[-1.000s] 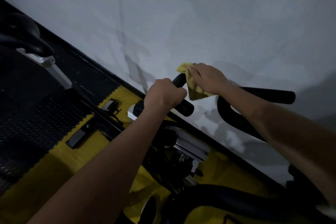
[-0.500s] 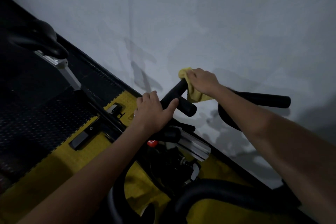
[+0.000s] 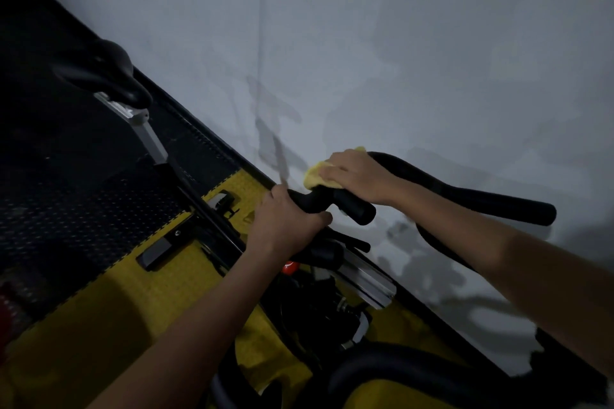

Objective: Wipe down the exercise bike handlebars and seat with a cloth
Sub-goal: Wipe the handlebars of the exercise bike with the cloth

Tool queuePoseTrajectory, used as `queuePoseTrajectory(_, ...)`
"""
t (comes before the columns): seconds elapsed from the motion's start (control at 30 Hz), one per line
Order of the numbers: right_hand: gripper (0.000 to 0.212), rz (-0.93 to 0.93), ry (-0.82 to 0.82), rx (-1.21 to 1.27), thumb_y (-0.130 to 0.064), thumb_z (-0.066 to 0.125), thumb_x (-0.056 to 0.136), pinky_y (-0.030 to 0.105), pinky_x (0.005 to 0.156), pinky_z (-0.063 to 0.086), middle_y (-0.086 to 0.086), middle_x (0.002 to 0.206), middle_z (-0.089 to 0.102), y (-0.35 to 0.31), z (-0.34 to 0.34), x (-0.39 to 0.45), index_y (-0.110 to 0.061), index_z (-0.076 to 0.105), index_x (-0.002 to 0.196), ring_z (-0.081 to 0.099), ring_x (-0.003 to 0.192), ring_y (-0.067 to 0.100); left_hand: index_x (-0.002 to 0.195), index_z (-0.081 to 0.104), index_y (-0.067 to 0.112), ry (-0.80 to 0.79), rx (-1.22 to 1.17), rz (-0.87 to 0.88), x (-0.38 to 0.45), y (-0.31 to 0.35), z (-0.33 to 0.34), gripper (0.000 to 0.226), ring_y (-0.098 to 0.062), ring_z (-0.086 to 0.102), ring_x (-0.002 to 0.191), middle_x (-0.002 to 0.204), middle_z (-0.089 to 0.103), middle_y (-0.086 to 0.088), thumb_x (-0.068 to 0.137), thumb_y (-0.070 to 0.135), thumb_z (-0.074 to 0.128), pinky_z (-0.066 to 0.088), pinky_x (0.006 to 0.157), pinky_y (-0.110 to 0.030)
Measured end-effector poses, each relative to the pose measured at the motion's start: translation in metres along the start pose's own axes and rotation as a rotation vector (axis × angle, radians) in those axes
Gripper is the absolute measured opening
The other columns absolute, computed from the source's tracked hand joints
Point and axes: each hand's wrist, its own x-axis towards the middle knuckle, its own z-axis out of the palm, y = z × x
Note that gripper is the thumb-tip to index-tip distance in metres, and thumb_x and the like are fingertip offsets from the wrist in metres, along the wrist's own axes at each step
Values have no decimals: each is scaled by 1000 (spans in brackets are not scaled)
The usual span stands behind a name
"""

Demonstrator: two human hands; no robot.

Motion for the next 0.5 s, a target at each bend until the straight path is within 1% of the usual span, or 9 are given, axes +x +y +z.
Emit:
queuePoseTrajectory(0.03,36,-13,-23,-33,-50,42,100,37,93,39,-6,86,60,3,-4,2,-26,61,81,54,95,19,122,46,17,4,-7,-22,-2,-1,0,78,-25,52,107,114,50,-2,66,67,68,53,88,-44)
queuePoseTrajectory(0.07,40,3,-35,-88,-52,38,101,36,93,39,-5,89,61,5,-8,6,-24,62,85,55,96,19,123,45,17,2,-16,-42,-4,-2,-1,81,-26,54,106,114,50,-2,65,69,67,54,88,-45)
queuePoseTrajectory(0.13,56,101,-63,-215,-64,23,89,35,86,39,-6,86,58,11,-21,18,-23,60,86,57,96,21,126,45,17,-6,-35,-71,-9,-5,-1,85,-25,57,103,115,50,-2,64,72,65,55,86,-46)
queuePoseTrajectory(0.17,62,145,-88,-265,-65,16,81,36,81,39,-5,83,57,13,-25,24,-21,59,83,58,94,23,127,45,17,-3,-47,-85,-12,-8,-1,86,-25,58,102,115,49,-1,64,73,64,56,85,-45)
queuePoseTrajectory(0.2,62,193,-103,-298,-64,15,77,37,76,40,-3,81,57,14,-29,30,-19,59,81,60,91,25,128,44,18,3,-57,-94,-14,-9,-1,85,-24,58,102,116,47,0,65,73,64,56,84,-44)
queuePoseTrajectory(0.3,58,304,-134,-295,-62,27,72,38,68,44,5,81,63,11,-30,46,-16,62,77,62,81,25,128,46,18,41,-91,-102,-19,-8,-1,81,-20,54,95,116,39,2,69,71,65,52,75,-35)
queuePoseTrajectory(0.4,53,298,-202,-336,-62,35,67,38,67,43,3,76,64,-2,-27,49,-17,64,71,61,75,23,123,49,18,61,-116,-101,-20,-6,-3,78,-17,51,86,112,37,3,68,70,68,51,71,-34)
queuePoseTrajectory(0.47,44,281,-222,-318,-57,43,76,37,66,42,1,73,62,-17,-22,39,-17,60,69,58,73,23,117,51,19,64,-107,-100,-18,-7,-3,76,-16,53,83,111,40,3,65,72,68,53,71,-34)
queuePoseTrajectory(0.5,41,253,-233,-340,-54,44,81,37,68,43,1,76,62,-26,-21,33,-18,61,73,58,76,23,113,53,20,64,-107,-104,-17,-8,-4,75,-16,56,83,110,45,3,62,73,67,55,71,-35)
